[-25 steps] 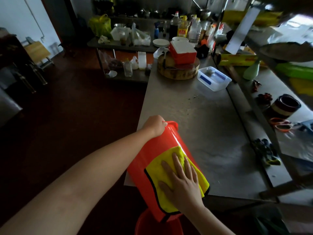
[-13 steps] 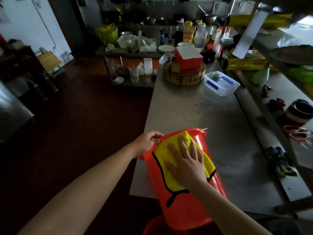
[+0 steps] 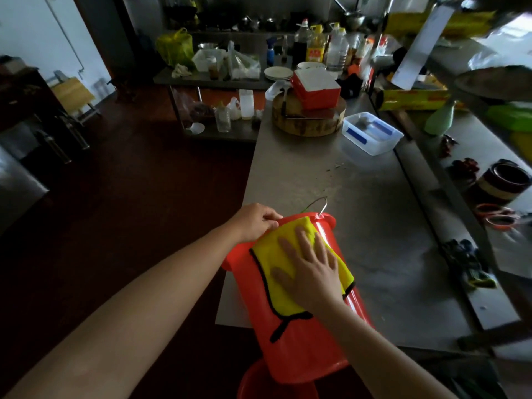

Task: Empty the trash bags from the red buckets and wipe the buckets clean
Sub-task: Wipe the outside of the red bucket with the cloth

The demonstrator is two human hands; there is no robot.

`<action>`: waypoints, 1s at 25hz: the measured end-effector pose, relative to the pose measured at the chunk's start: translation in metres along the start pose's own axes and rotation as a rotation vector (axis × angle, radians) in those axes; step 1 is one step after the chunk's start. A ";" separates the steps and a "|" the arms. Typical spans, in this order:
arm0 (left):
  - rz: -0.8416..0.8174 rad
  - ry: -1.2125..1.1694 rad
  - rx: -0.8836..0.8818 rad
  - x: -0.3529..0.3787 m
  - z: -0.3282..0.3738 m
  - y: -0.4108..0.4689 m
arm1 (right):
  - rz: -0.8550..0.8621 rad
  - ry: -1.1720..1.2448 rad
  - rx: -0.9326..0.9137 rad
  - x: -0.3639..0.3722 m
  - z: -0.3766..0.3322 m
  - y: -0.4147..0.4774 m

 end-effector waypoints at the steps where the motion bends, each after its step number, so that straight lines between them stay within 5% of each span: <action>1: -0.008 0.005 -0.001 0.000 -0.001 0.002 | 0.016 0.047 0.059 -0.003 0.018 0.005; 7: 0.023 0.029 0.023 0.006 0.007 0.001 | -0.010 0.285 0.081 0.000 0.069 0.018; 11: 0.010 0.021 -0.019 -0.004 -0.007 -0.013 | -0.069 0.682 0.449 0.025 0.120 0.002; 14: 0.050 0.003 -0.060 -0.014 -0.021 -0.027 | -0.109 0.719 0.607 0.034 0.123 -0.004; 20: 0.097 0.037 -0.058 -0.020 -0.026 -0.037 | -0.018 0.045 0.044 0.005 -0.012 -0.019; 25: 0.079 0.152 -0.006 -0.023 -0.030 -0.044 | 0.006 -0.052 -0.256 0.024 -0.074 -0.031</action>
Point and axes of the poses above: each hand's wrist, its own y-axis towards the middle knuckle, its own x-axis out of the palm, z = x × y, the point moved 9 cm from there along y, towards the middle knuckle, and after that the axes turned 14 degrees about z, right-handed, at the moved point
